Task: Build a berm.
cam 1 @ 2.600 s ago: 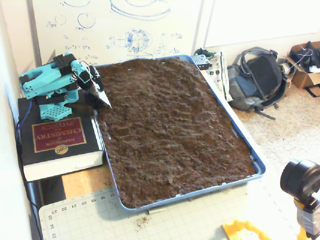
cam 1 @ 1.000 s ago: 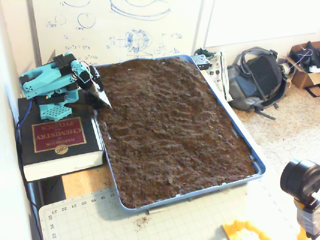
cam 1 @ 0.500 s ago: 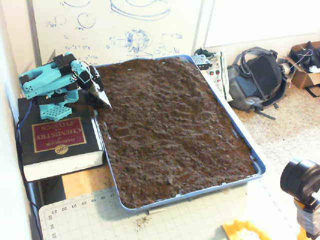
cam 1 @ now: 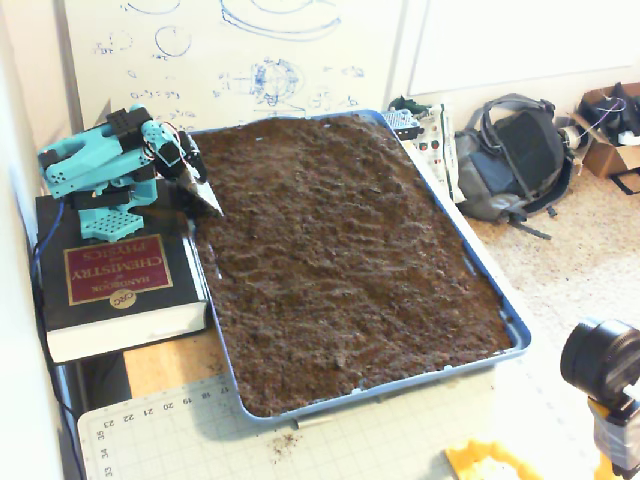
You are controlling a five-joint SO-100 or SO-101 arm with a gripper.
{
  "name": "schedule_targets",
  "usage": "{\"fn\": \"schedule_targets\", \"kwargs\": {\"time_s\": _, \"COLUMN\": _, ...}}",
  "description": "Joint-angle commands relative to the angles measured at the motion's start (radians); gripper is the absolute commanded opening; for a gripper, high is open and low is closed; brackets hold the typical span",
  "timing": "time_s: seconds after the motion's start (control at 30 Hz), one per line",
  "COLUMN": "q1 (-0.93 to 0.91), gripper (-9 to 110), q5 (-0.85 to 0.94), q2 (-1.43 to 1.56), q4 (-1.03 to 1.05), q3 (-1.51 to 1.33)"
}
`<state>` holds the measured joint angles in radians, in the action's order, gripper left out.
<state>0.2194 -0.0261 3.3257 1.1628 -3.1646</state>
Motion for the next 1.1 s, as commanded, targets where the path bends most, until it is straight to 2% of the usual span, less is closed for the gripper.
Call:
{"fn": "schedule_targets", "kwargs": {"time_s": 0.0, "q1": -0.011, "gripper": 1, "q5": 0.006, "q2": 0.031, "q4": 0.018, "q3": 0.020}}
{"fn": "schedule_targets", "kwargs": {"time_s": 0.73, "q1": -0.015, "gripper": 1, "q5": -0.008, "q2": 0.018, "q4": 0.008, "q3": 0.025}}
{"fn": "schedule_targets", "kwargs": {"time_s": 0.9, "q1": -0.018, "gripper": 0, "q5": -0.011, "q2": -0.031, "q4": 0.023, "q3": 0.170}}
{"fn": "schedule_targets", "kwargs": {"time_s": 1.07, "q1": -0.074, "gripper": 0, "q5": -0.009, "q2": -0.264, "q4": 0.009, "q3": 0.328}}
